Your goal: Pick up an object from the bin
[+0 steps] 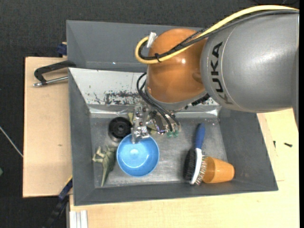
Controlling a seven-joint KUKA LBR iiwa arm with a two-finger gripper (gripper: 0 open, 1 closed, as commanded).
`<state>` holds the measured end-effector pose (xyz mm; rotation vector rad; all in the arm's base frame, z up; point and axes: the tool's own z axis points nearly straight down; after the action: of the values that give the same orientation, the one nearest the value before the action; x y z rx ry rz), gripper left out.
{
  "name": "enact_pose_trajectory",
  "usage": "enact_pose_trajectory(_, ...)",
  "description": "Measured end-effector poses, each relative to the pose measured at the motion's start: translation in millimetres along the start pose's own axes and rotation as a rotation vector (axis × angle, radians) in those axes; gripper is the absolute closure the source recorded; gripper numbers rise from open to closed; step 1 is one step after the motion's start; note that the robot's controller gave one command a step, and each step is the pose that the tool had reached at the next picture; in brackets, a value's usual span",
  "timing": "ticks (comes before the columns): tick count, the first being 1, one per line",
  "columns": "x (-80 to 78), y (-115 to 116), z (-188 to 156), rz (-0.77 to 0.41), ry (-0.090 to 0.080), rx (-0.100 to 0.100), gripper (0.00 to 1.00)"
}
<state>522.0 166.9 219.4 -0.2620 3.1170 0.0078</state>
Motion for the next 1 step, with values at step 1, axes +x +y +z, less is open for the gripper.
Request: enact_pose_trajectory(1, 35.5, -26.1, 44.3, -0.061, 0.019, 0.004, 1.00)
